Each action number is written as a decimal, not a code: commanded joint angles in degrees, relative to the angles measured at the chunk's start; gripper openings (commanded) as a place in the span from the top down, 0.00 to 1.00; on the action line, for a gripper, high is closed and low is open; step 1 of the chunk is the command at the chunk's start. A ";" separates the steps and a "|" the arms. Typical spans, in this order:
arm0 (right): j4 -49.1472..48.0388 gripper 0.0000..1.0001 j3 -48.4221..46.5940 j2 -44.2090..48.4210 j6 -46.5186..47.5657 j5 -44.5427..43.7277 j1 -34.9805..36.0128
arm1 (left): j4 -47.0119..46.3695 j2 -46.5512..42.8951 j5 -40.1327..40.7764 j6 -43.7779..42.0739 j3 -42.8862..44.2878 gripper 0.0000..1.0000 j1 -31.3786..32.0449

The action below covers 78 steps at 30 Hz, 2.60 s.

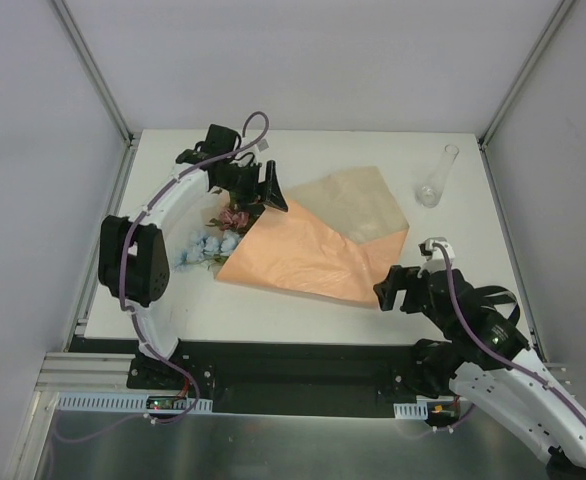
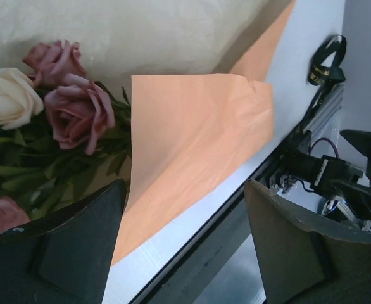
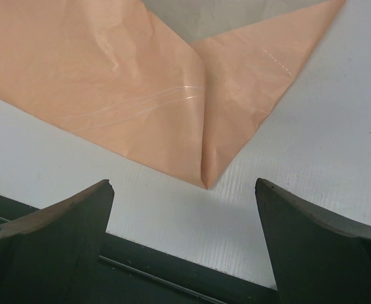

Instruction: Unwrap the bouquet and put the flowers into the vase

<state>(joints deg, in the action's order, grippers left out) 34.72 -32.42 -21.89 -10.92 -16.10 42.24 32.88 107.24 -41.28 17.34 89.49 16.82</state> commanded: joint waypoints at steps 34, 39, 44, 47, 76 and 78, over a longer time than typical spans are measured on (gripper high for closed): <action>-18.26 0.01 0.41 -26.45 -7.88 30.76 -9.55 | -1.59 -50.48 -15.33 8.06 -24.63 0.06 2.17; -24.09 0.26 6.85 -30.22 -13.68 25.61 1.60 | -4.31 -41.24 -12.27 8.94 -26.12 0.14 5.23; -23.11 0.39 9.22 -30.58 -17.38 12.34 7.33 | -12.91 -39.57 -4.88 12.71 -36.30 0.14 13.49; -23.29 0.39 9.05 -31.81 -18.09 9.17 7.24 | -19.33 -38.25 3.46 17.62 -45.52 0.19 15.26; -8.17 0.15 -19.89 -53.63 -6.91 2.01 5.49 | -34.82 -16.27 14.22 24.41 -39.84 0.12 10.77; -7.74 0.13 -17.77 -45.93 -8.24 3.52 5.57 | -34.90 -16.89 12.63 24.32 -39.14 0.10 13.14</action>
<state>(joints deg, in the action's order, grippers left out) 23.27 -51.99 -81.87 -17.12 -15.07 47.62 -1.19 91.83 -22.83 43.22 47.18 25.56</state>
